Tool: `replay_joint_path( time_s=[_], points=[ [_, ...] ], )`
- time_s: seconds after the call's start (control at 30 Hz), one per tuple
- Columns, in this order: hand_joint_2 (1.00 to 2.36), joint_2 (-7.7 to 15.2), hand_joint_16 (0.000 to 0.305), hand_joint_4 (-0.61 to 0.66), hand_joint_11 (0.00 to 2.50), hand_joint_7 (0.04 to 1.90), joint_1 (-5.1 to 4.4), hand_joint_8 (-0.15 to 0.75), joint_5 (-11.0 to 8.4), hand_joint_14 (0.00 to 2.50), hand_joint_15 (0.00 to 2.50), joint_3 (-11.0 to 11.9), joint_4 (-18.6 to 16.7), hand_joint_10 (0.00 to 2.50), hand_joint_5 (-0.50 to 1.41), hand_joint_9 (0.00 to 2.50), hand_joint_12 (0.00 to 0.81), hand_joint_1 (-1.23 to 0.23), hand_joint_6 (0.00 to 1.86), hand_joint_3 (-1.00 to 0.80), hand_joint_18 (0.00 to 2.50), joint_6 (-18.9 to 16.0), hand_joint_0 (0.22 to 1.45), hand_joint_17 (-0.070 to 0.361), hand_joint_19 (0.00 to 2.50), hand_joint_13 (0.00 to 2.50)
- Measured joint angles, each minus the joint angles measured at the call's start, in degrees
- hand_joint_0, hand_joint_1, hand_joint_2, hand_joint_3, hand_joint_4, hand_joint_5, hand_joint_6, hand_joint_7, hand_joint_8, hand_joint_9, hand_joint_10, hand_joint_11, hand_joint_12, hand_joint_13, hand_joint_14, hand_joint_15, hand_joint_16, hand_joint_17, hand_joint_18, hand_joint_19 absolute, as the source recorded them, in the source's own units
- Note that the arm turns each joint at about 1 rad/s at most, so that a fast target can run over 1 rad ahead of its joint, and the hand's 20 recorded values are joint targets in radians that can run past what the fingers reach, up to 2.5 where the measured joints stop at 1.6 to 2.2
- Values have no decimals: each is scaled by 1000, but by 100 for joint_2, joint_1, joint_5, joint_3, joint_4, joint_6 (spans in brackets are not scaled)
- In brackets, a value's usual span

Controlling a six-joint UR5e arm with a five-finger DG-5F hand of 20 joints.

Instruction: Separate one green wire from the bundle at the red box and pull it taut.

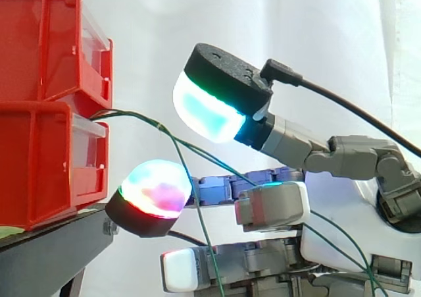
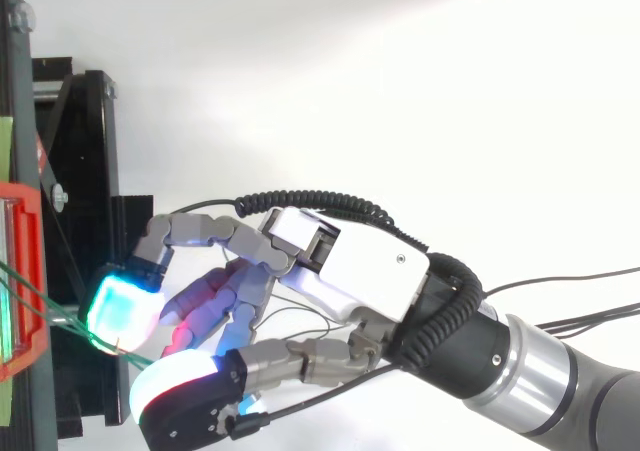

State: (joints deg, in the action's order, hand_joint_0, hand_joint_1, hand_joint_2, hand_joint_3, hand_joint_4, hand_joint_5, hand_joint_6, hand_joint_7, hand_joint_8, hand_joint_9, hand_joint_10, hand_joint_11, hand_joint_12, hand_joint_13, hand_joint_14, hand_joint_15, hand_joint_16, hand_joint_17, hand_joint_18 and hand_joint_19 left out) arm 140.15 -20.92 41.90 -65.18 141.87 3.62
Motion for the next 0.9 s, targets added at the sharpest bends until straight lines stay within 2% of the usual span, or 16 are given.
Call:
replay_joint_path(
  time_s=[0.27, 0.53, 0.8, 0.9],
  points=[
    [1009, -4, 49, 98, 1071, 1078, -3, 241, -41, 18, 494, 164, 136, 23, -183, 1643, 342, -769, 658, -397, 885, -66, 609, 110, 329, 1216],
    [1006, -6, 48, 103, 1082, 964, -1, 248, -58, 19, 501, 441, 631, 22, -195, 1615, 346, -747, 739, -426, 888, -268, 605, 109, 337, 1217],
    [1011, -19, 48, 114, 1073, 934, 32, 263, -36, 20, 506, 495, 951, 24, -203, 1608, 350, -701, 802, -362, 898, -554, 618, 108, 353, 1222],
    [1009, -27, 48, 121, 1062, 926, 46, 265, -31, 19, 507, 493, 1084, 22, -203, 1593, 347, -680, 805, -396, 901, -662, 606, 108, 354, 1220]
  ],
)
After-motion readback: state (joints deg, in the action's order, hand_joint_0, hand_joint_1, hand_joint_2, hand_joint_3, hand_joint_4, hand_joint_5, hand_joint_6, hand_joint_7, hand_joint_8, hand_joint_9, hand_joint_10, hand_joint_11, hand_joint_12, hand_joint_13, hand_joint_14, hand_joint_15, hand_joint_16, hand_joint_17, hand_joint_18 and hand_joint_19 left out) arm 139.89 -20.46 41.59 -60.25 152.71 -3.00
